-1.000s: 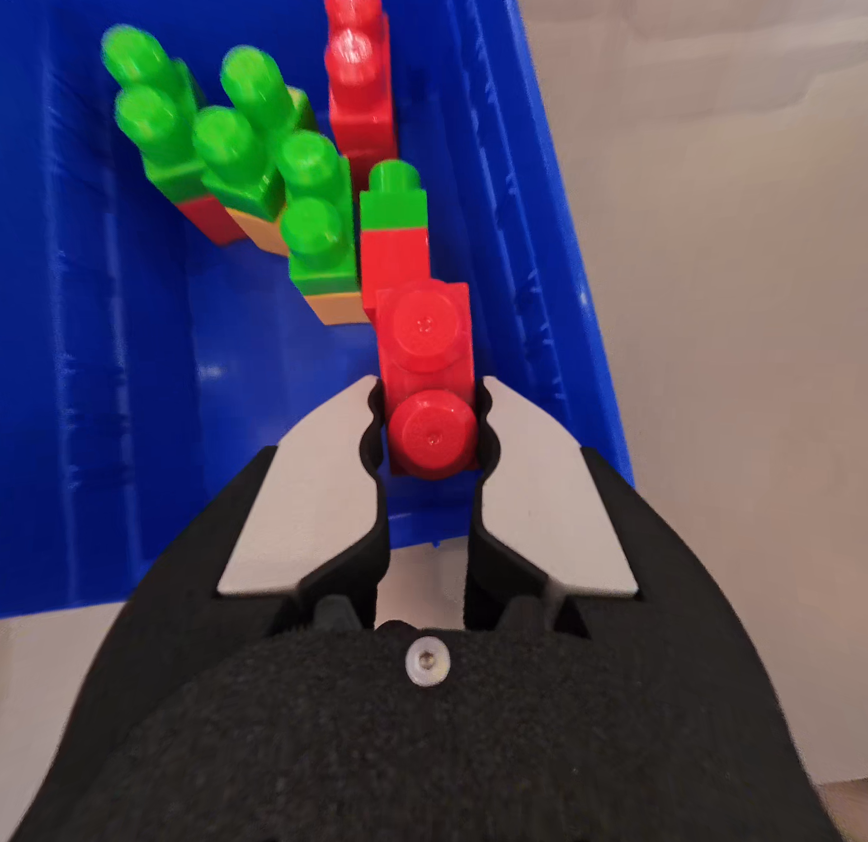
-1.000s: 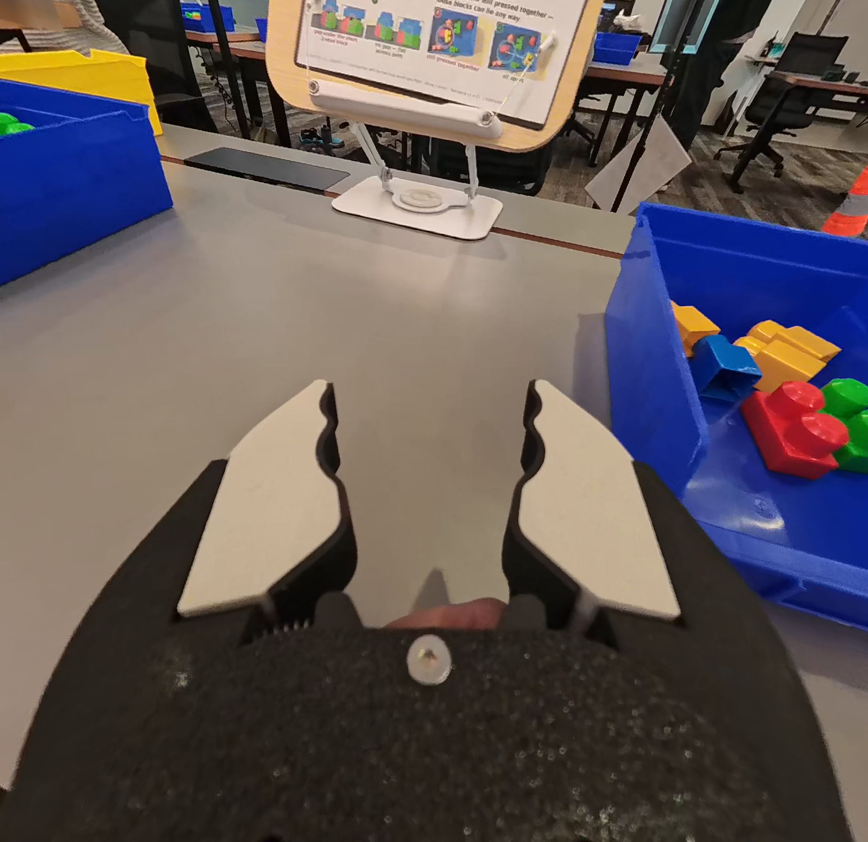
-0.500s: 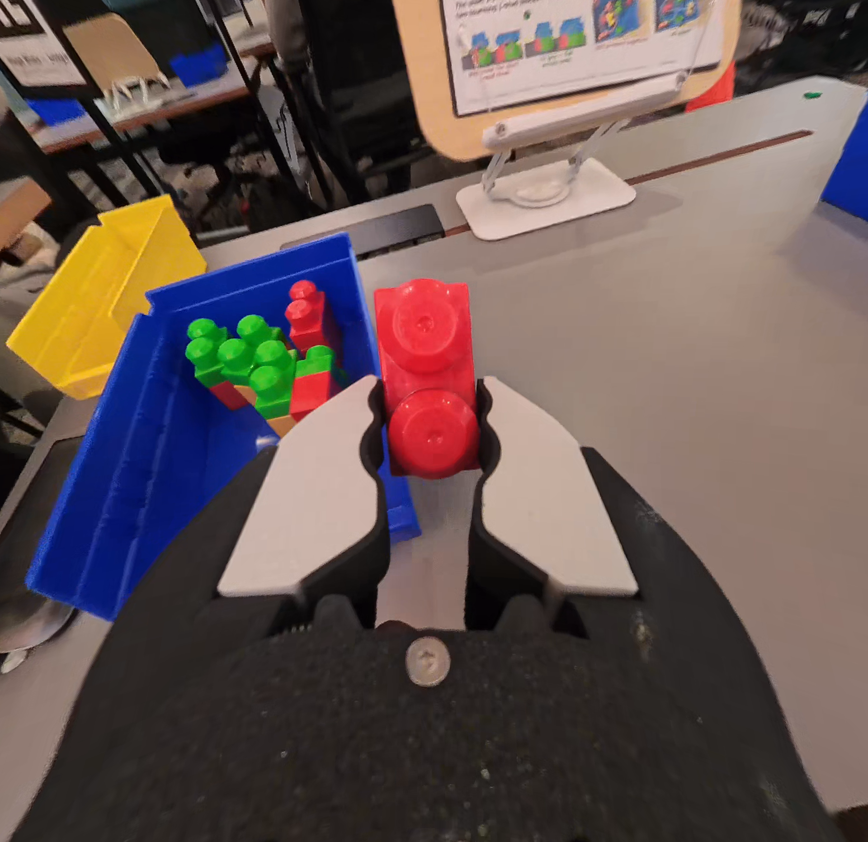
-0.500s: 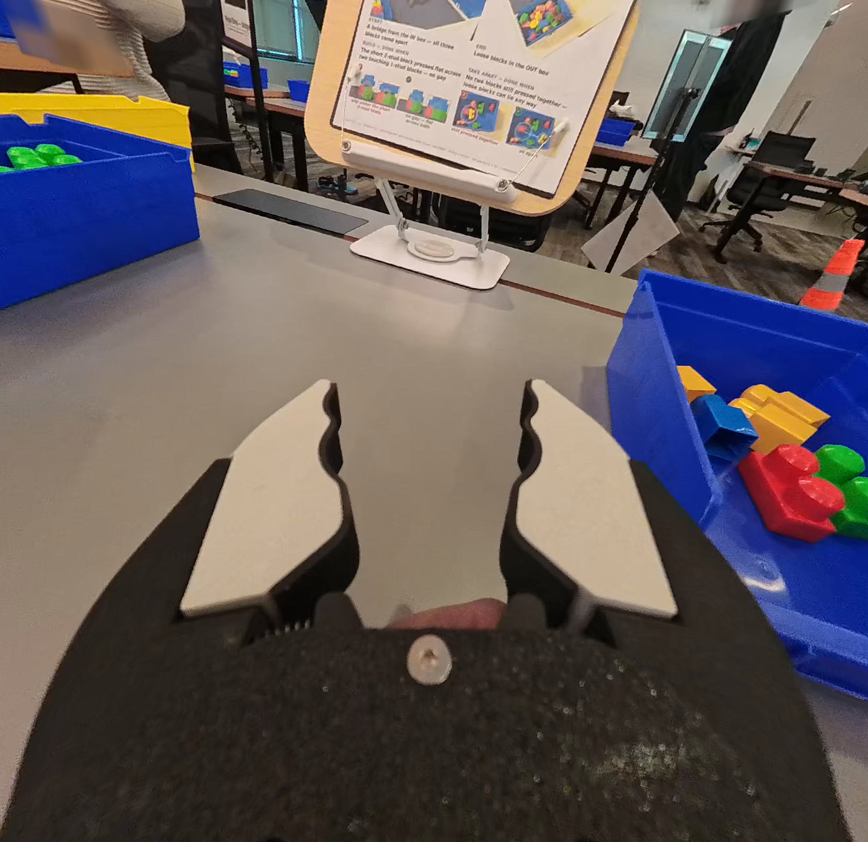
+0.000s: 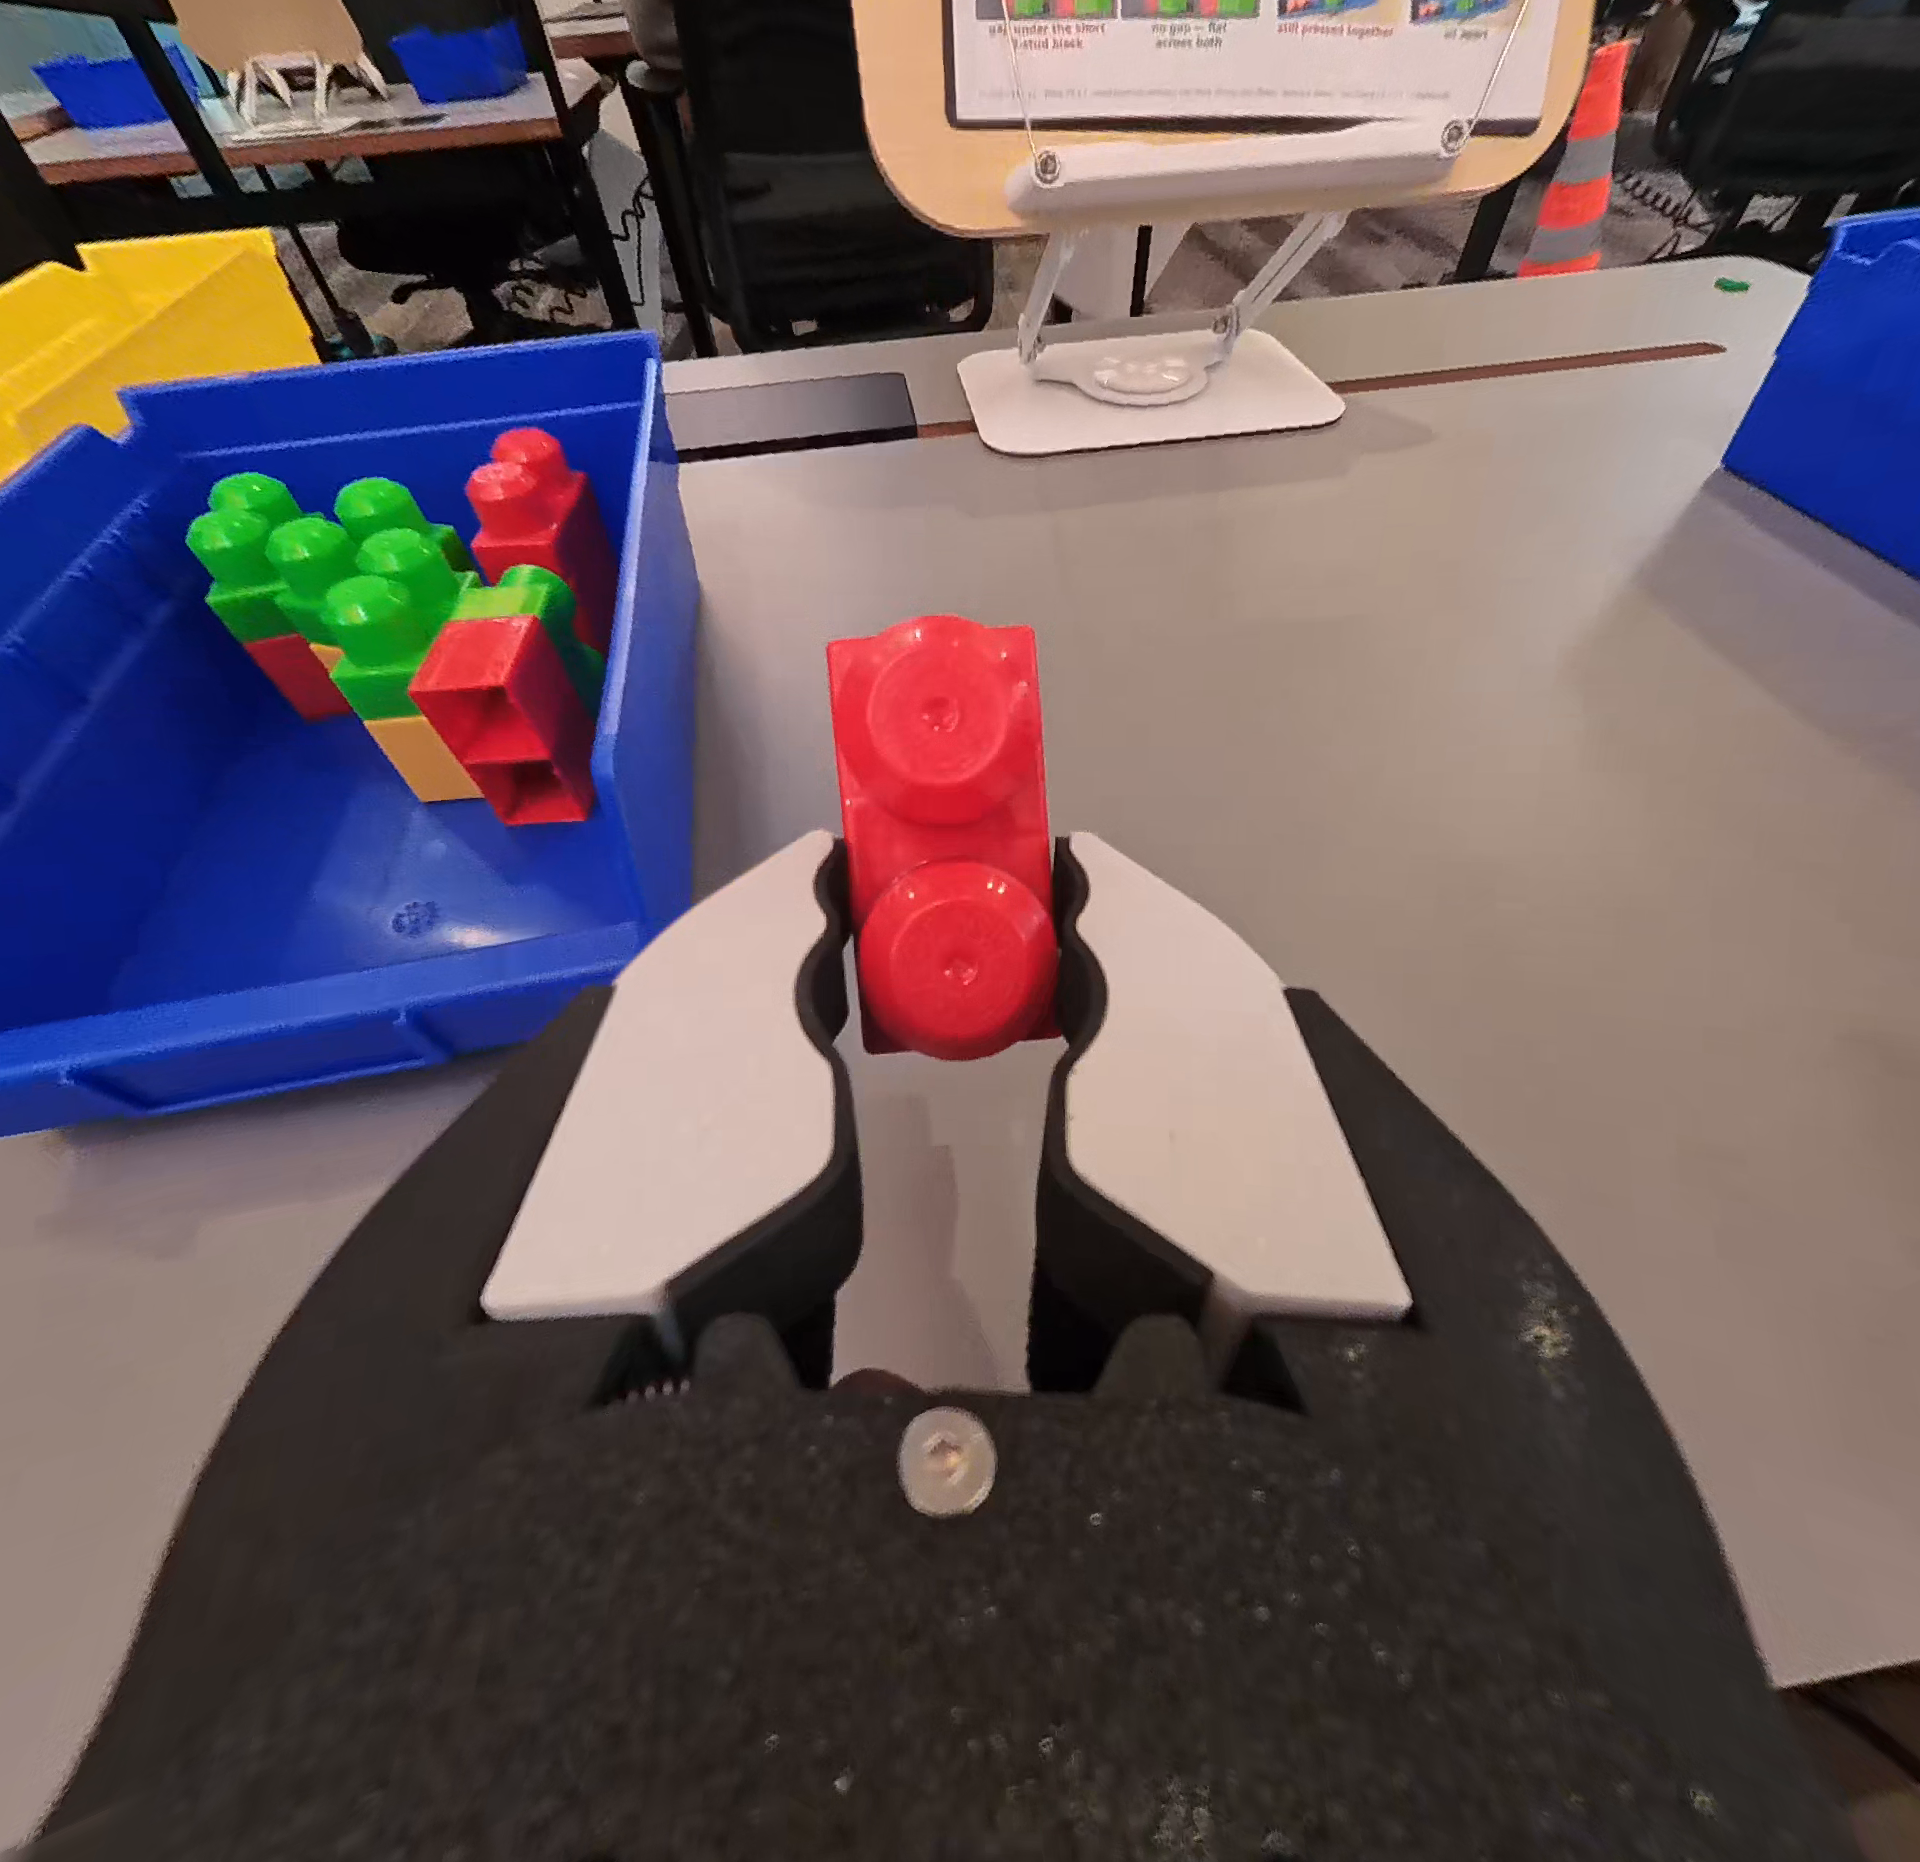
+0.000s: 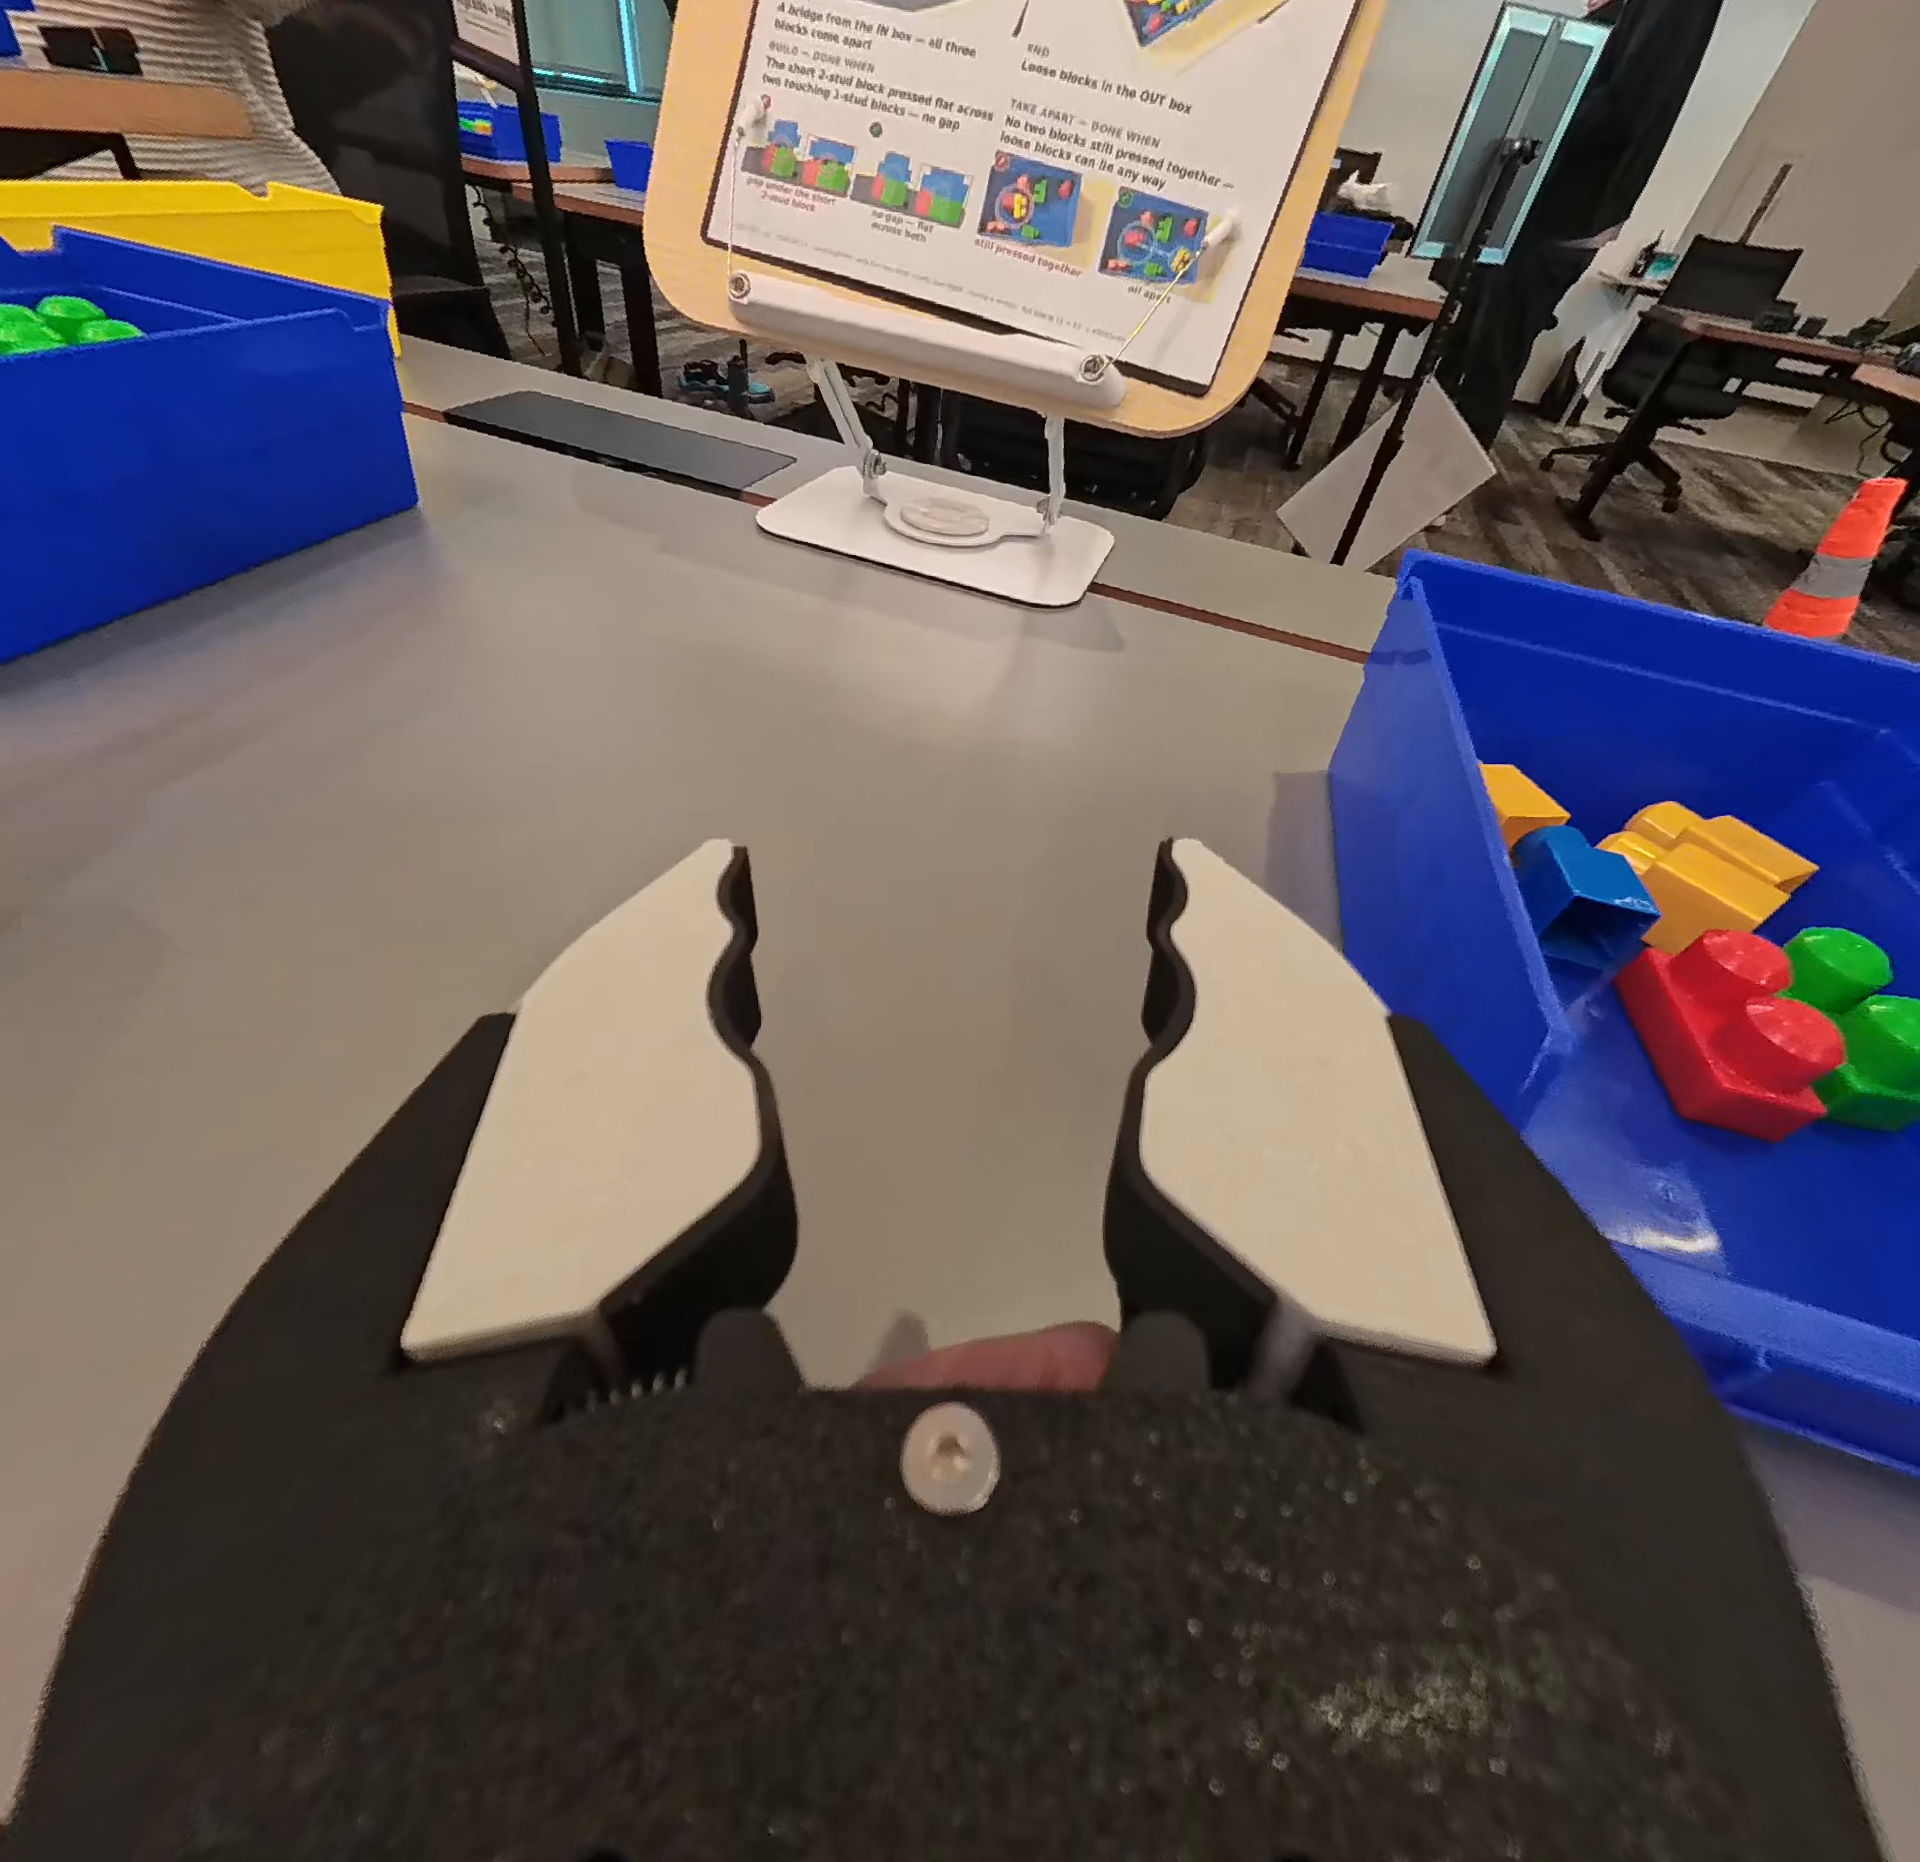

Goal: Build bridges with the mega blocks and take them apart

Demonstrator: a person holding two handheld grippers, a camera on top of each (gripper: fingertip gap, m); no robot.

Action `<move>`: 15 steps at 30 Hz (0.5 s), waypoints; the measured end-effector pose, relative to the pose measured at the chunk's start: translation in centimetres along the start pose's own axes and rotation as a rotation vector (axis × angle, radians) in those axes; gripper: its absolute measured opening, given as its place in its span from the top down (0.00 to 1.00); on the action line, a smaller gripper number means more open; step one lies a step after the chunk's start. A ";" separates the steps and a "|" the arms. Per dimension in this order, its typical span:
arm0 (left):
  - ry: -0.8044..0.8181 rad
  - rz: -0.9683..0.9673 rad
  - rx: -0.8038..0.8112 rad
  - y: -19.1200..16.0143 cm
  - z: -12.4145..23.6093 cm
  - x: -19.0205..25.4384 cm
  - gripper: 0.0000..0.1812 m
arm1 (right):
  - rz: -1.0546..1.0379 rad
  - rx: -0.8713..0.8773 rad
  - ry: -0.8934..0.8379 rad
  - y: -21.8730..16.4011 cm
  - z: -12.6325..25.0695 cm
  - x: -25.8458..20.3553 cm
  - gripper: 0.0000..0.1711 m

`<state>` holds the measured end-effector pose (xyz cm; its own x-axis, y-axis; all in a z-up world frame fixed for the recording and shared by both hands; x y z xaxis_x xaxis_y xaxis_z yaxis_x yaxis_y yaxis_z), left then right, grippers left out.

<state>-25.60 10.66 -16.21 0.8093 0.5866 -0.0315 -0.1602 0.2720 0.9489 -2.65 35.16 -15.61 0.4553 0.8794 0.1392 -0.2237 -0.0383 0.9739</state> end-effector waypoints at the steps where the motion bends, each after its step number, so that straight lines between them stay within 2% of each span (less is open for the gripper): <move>1: -0.015 0.002 -0.004 -0.1 -0.1 0.2 0.80 | 0.002 -0.004 -0.002 0.0 0.1 0.1 0.58; 10: -0.069 -0.050 -0.015 0.0 -0.5 0.6 0.80 | 0.024 -0.008 -0.011 0.0 0.3 0.0 0.58; 15: -0.350 -0.085 -0.026 1.2 -1.5 4.3 0.80 | 0.076 -0.015 0.145 0.4 -0.7 -1.6 0.58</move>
<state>-23.14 14.68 -15.67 0.9641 0.2655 0.0034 -0.0943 0.3306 0.9390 -4.06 34.03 -15.53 0.3074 0.9336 0.1843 -0.2660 -0.1017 0.9586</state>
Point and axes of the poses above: each gripper's, where its closed fingertips meet, z back along the fingers, y out of its top, x = y × z across the jaws, the point moved 1 cm from there along z, back along the fingers, and after that the axes turned 1 degree about z, right-handed, at the moved point
